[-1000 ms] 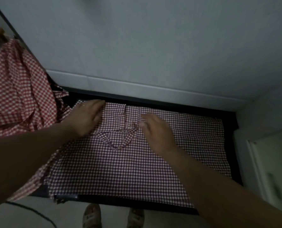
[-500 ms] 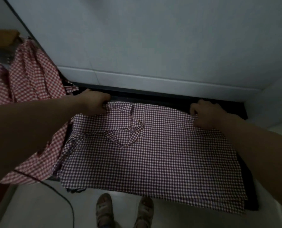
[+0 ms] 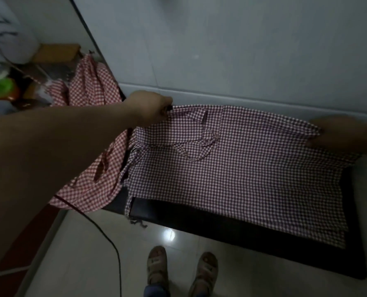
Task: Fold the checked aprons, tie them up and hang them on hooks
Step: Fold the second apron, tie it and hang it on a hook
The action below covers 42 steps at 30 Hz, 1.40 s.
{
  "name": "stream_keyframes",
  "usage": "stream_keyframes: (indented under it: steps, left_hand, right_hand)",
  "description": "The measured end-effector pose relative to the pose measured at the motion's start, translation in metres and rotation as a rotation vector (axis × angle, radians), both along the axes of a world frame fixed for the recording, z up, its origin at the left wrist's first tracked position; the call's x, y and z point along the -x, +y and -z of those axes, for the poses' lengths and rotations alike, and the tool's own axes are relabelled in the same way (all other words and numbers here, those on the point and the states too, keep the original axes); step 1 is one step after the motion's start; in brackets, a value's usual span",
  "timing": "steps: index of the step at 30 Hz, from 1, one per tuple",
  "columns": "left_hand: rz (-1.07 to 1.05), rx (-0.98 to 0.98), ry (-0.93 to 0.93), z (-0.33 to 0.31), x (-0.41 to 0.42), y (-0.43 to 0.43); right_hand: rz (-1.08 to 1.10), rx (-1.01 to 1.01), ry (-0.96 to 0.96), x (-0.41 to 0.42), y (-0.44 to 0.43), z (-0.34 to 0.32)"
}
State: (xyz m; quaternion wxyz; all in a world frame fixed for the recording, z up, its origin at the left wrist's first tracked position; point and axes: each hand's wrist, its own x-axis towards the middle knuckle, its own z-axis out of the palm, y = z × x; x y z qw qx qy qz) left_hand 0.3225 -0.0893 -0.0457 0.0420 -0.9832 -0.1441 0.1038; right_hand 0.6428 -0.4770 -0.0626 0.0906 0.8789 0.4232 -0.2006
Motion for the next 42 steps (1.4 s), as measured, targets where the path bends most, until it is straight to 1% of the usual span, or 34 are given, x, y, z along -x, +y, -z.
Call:
stream_keyframes:
  steps: [2, 5, 9, 12, 15, 19, 23, 25, 28, 30, 32, 35, 39, 42]
  left_hand:
    - [0.092, -0.099, -0.058, -0.009, 0.007, -0.004]
    - [0.192, -0.174, -0.085, -0.014, 0.027, -0.017]
    - [0.291, -0.155, -0.146, -0.004, 0.063, -0.042]
    - [0.355, -0.141, -0.134, 0.01, 0.092, -0.062]
    - [0.328, -0.109, -0.013, 0.028, 0.116, -0.085]
    - [0.27, -0.089, 0.139, 0.05, 0.133, -0.098]
    - [0.182, -0.072, 0.198, 0.057, 0.137, -0.101]
    - [0.154, -0.056, 0.237, 0.059, 0.138, -0.104]
    - [0.136, -0.039, 0.315, 0.064, 0.14, -0.107]
    - [0.131, -0.023, 0.35, 0.066, 0.141, -0.107]
    - [0.142, 0.004, 0.372, 0.066, 0.141, -0.106]
    - [0.154, 0.008, 0.38, 0.068, 0.139, -0.102]
    - [0.212, -0.075, 0.373, 0.081, 0.141, -0.096]
    - [0.194, -0.092, 0.364, 0.088, 0.142, -0.095]
  right_hand:
    - [-0.024, -0.018, -0.049, 0.009, -0.006, -0.014]
    - [-0.089, -0.016, -0.17, 0.039, -0.021, -0.026]
    - [-0.146, -0.04, -0.333, 0.079, -0.054, -0.02]
    - [-0.12, -0.093, -0.442, 0.103, -0.076, -0.002]
    - [-0.089, -0.027, -0.472, 0.12, -0.095, 0.021]
    - [-0.093, -0.073, -0.442, 0.137, -0.118, 0.048]
    - [-0.086, -0.124, -0.436, 0.141, -0.132, 0.058]
    - [-0.064, -0.106, -0.411, 0.142, -0.137, 0.065]
    - [-0.065, 0.009, -0.333, 0.142, -0.142, 0.08]
    - [-0.031, 0.032, -0.277, 0.143, -0.145, 0.086]
    - [0.019, 0.006, -0.208, 0.145, -0.147, 0.085]
    - [0.041, -0.001, -0.181, 0.15, -0.145, 0.076]
    - [0.072, -0.047, -0.138, 0.154, -0.151, 0.075]
    - [0.09, -0.086, -0.105, 0.158, -0.155, 0.078]
